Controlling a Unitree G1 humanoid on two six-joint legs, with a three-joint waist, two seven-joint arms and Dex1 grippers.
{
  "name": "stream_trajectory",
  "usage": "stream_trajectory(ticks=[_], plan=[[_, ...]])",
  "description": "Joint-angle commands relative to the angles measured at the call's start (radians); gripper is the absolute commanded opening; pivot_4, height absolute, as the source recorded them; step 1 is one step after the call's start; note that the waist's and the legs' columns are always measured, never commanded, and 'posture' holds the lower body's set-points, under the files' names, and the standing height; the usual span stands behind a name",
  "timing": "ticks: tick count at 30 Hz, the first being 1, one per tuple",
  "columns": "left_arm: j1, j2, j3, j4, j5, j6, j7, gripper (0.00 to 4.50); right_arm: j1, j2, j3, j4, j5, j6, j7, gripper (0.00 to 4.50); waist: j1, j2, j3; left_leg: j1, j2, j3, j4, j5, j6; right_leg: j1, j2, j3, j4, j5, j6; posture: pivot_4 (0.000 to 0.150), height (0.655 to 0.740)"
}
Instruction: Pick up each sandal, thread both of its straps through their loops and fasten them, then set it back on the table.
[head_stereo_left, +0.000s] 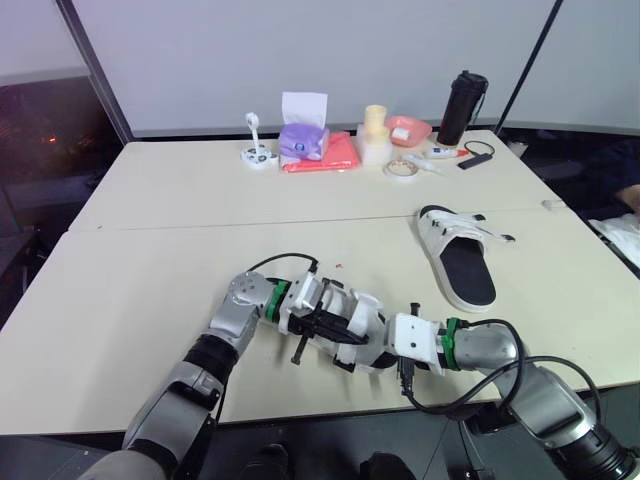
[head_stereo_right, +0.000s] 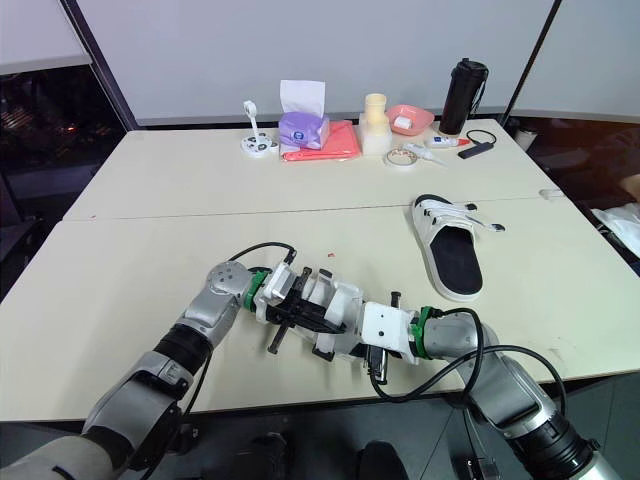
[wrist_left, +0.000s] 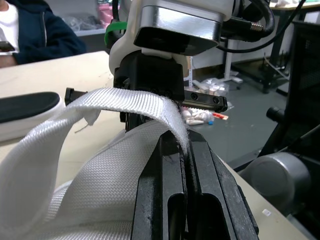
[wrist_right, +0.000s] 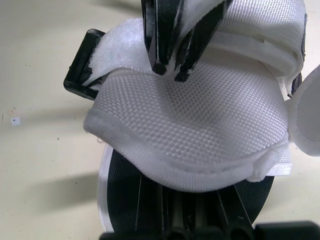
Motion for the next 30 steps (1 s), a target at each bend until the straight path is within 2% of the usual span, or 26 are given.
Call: stream_trajectory(ticks=[1, 10, 21, 30], plan=[[-0.024, -0.036, 0.032, 0.08, 0.038, -0.122, 0.009, 0.02, 0.034, -0.008, 0.062, 0.053, -0.024, 0.026, 0.027, 0.0, 0.001, 0.0, 0.0, 0.0, 0.0, 0.0, 0.0, 0.0, 0.0, 0.0, 0.0, 0.0, 0.0, 0.0, 0.0, 0.15, 0.7344], [-0.089, -0.099, 0.106, 0.162, 0.035, -0.294, -0.001, 0.02, 0.033, 0.006, 0.06, 0.054, -0.005, 0.042, 0.029, 0.0, 0.001, -0.001, 0.0, 0.0, 0.0, 0.0, 0.0, 0.0, 0.0, 0.0, 0.0, 0.0, 0.0, 0.001, 0.002, 0.15, 0.7344], [-0.067, -0.018, -0.029, 0.056, -0.06, -0.356, -0.009, 0.02, 0.033, 0.003, 0.062, 0.053, -0.005, 0.042, 0.03, 0.0, -0.001, 0.0, 0.0, 0.0, 0.0, 0.0, 0.0, 0.0, 0.0, 0.0, 0.0, 0.0, 0.0, 0.001, 0.003, 0.15, 0.7344], [-0.072, 0.032, -0.098, 0.078, -0.075, -0.454, -0.009, 0.02, 0.028, 0.002, 0.064, 0.057, -0.008, 0.038, 0.032, 0.0, -0.001, 0.0, 0.0, 0.0, 0.0, 0.0, 0.0, 0.0, 0.0, 0.0, 0.0, 0.0, 0.0, 0.001, 0.001, 0.15, 0.7344]])
